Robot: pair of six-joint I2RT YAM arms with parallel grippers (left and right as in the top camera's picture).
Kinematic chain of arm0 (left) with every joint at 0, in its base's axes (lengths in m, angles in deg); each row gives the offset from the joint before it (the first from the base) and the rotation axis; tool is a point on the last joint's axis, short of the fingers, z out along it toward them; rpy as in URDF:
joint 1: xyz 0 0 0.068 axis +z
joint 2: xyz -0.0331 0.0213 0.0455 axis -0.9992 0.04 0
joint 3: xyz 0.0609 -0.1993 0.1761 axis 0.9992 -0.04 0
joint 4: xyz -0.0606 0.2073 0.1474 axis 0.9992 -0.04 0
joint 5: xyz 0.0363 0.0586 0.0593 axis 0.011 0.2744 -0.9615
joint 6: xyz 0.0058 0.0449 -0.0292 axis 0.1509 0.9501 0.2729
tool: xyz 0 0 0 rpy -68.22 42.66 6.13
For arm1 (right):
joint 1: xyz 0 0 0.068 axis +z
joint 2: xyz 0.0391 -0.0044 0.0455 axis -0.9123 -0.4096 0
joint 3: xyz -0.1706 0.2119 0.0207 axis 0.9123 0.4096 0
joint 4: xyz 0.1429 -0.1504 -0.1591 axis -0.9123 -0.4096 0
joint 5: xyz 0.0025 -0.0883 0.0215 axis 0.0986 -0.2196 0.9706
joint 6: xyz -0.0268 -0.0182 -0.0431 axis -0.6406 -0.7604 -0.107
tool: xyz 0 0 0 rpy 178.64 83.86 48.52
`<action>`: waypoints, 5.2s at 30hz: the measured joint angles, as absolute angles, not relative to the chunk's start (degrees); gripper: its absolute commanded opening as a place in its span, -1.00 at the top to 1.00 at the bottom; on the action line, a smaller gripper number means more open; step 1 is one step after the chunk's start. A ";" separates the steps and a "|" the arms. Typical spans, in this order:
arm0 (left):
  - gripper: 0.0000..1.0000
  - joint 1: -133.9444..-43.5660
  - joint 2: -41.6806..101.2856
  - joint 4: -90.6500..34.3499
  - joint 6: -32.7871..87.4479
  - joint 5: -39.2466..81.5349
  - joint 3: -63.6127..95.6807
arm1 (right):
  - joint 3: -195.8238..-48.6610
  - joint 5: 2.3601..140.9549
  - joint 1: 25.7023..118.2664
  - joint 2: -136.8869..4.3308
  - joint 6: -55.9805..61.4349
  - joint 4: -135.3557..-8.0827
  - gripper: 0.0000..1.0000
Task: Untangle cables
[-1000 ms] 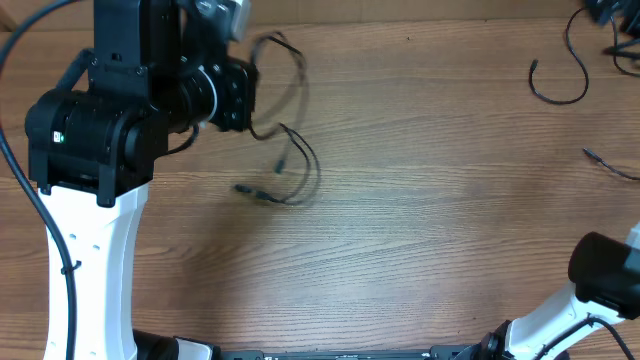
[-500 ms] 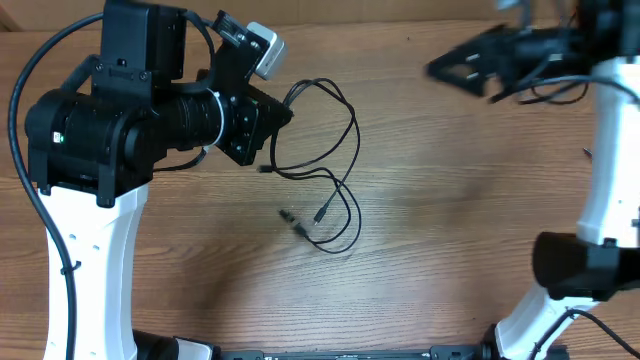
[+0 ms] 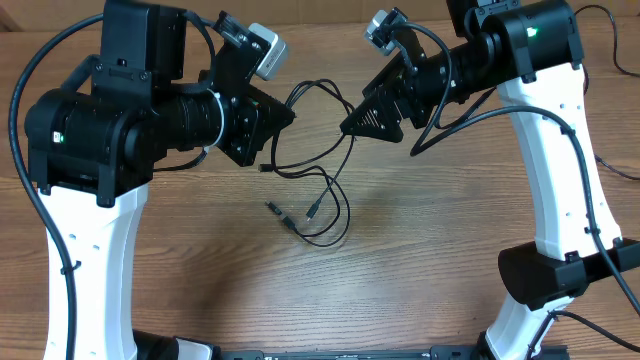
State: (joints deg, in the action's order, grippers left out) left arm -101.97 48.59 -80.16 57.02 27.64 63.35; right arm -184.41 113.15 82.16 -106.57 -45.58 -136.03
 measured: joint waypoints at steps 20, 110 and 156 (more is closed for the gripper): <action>0.92 -101.97 48.59 -76.68 48.89 28.58 63.35 | -184.39 112.69 84.72 -106.57 -43.26 -130.44 0.92; 0.92 -102.08 55.19 -81.62 30.88 -12.25 63.29 | -147.91 74.01 73.85 -111.90 -19.52 -103.44 -1.00; 0.91 -102.08 55.19 -82.69 30.88 -10.99 63.29 | -196.76 65.11 80.91 -116.52 -23.96 -114.55 0.92</action>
State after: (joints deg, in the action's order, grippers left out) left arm -102.08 55.19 -82.69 30.88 -10.99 63.29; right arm -196.76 65.11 80.91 -116.52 -23.96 -114.55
